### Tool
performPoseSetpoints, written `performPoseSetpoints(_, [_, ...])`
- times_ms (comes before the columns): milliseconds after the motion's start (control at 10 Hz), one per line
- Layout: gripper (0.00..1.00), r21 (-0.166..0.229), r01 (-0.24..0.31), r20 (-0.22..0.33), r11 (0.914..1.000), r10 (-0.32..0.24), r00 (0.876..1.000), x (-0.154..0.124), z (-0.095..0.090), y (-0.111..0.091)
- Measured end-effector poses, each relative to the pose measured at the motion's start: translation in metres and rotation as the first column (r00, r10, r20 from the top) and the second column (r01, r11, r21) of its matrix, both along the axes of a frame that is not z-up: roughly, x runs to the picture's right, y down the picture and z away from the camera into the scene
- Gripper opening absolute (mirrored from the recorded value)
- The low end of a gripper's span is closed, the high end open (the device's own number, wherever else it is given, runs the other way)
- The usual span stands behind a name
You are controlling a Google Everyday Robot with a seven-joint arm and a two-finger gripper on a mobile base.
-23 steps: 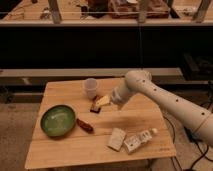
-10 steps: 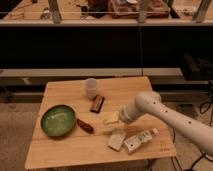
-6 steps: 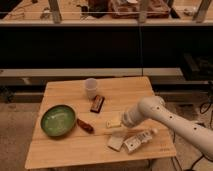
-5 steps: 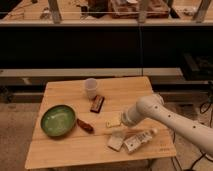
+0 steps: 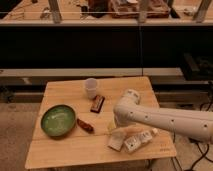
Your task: Place the white sponge in the ceramic bowl
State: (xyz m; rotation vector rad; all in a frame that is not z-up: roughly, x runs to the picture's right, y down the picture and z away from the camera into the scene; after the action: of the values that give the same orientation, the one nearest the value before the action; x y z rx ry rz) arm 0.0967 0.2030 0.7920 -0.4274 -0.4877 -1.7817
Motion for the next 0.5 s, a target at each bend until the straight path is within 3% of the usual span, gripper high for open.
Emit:
performPoseSetpoints(200, [0.8, -0.039, -0.023, 0.03, 0.999, 0.024, 0.999, 0.006, 0.005, 0.012])
performPoseSetpoints(400, [0.8, -0.108, -0.117, 0.163, 0.9872, 0.134, 0.977, 0.011, 0.005, 0.018])
performPoseSetpoints(500, [0.8, -0.123, -0.135, 0.196, 0.9832, 0.158, 0.968, 0.011, 0.004, 0.017])
